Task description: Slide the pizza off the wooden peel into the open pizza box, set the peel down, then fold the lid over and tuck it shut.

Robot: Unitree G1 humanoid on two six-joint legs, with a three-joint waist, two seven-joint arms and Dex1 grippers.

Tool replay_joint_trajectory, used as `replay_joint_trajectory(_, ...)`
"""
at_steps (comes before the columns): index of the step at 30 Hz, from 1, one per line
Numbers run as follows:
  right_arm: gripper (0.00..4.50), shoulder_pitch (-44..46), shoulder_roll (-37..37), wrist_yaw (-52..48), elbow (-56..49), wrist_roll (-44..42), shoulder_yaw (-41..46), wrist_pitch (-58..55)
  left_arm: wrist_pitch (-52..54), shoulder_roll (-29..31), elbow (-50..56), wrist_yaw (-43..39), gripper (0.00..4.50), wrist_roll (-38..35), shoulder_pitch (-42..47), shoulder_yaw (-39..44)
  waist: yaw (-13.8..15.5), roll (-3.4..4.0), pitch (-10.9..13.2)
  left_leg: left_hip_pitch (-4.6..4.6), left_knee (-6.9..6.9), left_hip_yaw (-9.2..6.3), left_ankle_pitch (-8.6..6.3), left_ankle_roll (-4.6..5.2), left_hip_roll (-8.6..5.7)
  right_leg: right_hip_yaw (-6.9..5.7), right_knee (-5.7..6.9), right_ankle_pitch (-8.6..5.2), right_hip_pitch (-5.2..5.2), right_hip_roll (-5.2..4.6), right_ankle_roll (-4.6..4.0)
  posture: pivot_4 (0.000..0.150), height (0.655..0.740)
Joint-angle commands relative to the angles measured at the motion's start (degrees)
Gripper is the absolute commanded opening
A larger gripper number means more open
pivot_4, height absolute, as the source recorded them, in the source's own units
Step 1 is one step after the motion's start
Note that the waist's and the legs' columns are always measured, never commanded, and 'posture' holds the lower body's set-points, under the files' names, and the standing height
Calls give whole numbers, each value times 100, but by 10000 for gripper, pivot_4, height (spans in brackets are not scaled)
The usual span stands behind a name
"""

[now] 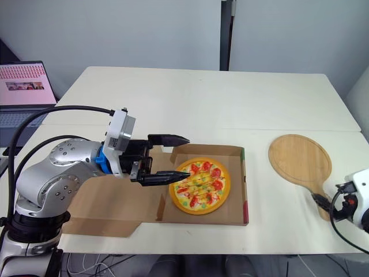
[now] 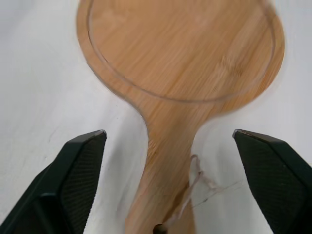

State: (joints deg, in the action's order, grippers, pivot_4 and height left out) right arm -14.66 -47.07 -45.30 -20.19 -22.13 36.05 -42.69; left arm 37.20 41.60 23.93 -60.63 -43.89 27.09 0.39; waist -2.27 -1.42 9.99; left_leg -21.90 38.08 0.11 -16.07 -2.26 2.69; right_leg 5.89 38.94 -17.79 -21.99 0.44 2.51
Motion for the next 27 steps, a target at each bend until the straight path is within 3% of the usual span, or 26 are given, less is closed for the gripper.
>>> replay_joint_trajectory(1, 44718, 486, -332, -274, 102, -143, -19, 440, -136, 146, 162, 78, 45000, 95, -174, 264, -16, 0, 0, 0, 0, 0, 0, 0, 0, 0, 0, 0, 0, 0, 0, 1500, 7400)
replay_joint_trajectory(8, 44718, 2108, -712, -776, 281, -425, -1215, 672, 103, 313, 490, 656, 45000, -122, -1064, 1113, -60, -4, 3, -1, -1, -9, 0, 0, 4, -5, 0, 0, 0, 2, -1, 1500, 7400)
replay_joint_trajectory(15, 44718, 3932, -568, -1570, 624, -506, -2765, 946, 234, 113, 1073, 1428, 45000, -379, -2796, 2473, -76, -10, 6, -2, -1, -19, 0, 0, 7, -13, 1, 1, -1, -6, -2, 1500, 7400)
replay_joint_trajectory(27, 44718, 5146, -182, -2333, 822, -504, -3803, 1102, 394, -299, 1048, 1953, 45000, -1040, -4696, 3995, 27, -16, 8, -2, -4, -38, -1, 1, 8, -29, -1, 1, -6, -48, -2, 1500, 7400)
